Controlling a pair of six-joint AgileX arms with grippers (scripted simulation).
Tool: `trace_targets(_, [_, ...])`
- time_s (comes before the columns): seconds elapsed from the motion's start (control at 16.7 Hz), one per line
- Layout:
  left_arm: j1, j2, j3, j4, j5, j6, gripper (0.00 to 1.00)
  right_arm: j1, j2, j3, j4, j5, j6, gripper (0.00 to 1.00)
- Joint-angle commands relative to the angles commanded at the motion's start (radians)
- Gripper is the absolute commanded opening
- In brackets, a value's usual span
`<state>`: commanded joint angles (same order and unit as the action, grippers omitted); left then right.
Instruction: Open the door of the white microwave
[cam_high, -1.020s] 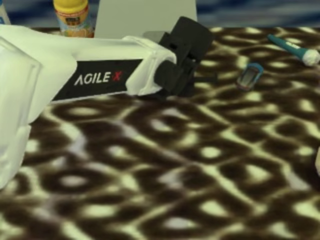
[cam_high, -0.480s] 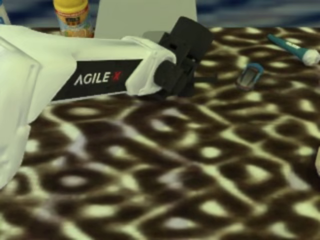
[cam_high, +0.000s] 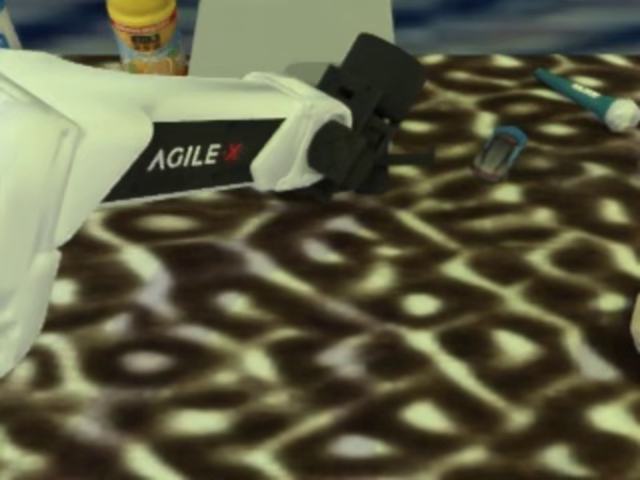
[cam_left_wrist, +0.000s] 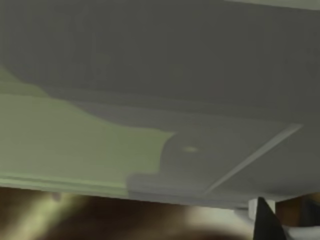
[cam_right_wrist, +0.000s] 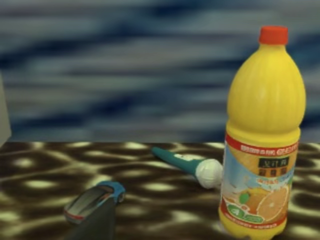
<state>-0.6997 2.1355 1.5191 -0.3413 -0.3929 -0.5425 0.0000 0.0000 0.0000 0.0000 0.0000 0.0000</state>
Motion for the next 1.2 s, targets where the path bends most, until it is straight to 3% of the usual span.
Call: trace_targets(1.2, [0.005,-0.041,-0.068,0.046,0.034,0.052,0.0,0.0,0.0,0.0,0.0,0.0,0.0,1.0])
